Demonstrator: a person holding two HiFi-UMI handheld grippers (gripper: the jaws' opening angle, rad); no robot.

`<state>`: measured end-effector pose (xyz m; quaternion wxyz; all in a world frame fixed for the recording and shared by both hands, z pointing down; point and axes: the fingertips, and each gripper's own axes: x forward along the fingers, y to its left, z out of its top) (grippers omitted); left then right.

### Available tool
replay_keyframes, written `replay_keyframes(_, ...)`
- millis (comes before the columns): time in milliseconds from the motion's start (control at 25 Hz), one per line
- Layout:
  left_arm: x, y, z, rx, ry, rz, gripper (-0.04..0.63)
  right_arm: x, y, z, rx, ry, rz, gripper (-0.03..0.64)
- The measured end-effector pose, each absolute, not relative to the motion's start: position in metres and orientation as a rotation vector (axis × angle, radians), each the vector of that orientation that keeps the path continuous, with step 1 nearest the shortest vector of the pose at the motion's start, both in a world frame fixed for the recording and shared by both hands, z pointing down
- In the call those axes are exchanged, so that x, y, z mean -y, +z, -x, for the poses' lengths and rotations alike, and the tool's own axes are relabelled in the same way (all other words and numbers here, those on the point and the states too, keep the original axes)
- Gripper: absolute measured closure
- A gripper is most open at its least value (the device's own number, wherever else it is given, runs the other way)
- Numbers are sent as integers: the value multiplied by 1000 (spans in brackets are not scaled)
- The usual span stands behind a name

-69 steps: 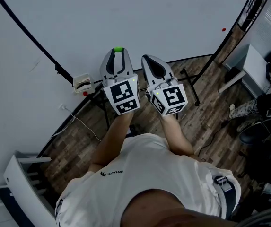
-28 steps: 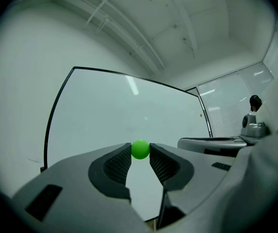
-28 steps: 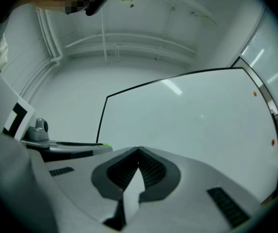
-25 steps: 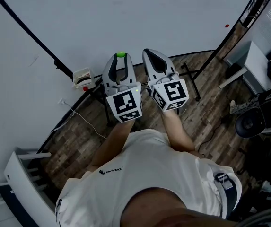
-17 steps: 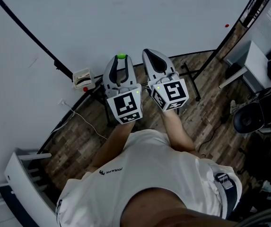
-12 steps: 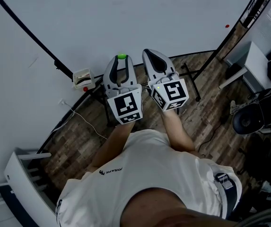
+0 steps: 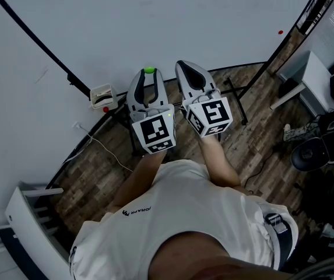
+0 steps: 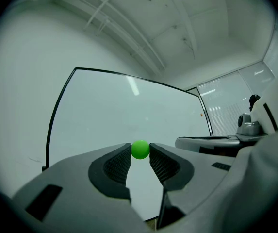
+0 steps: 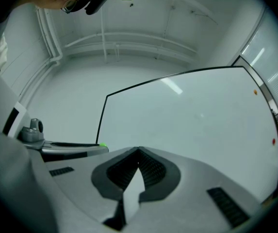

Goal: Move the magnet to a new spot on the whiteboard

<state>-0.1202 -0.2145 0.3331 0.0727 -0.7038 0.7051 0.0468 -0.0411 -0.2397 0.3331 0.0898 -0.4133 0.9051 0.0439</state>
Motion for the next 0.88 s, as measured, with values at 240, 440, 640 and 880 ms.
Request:
replay_keyframes(240, 210, 331, 118, -2115, 143, 2113, 476, 236, 331, 39, -2689, 133, 1229, 603)
replay_keyframes(440, 210, 330, 117, -2115, 144, 2111, 476, 235, 330, 37, -2688, 132, 1230, 603)
replay_keyframes(640, 210, 331, 116, -2113, 142, 2118, 476, 235, 331, 37, -2690, 132, 1231, 603)
replay_keyframes(880, 214, 332, 115, -2108, 145, 2124, 476, 238, 333, 36, -2688, 127, 1232, 603)
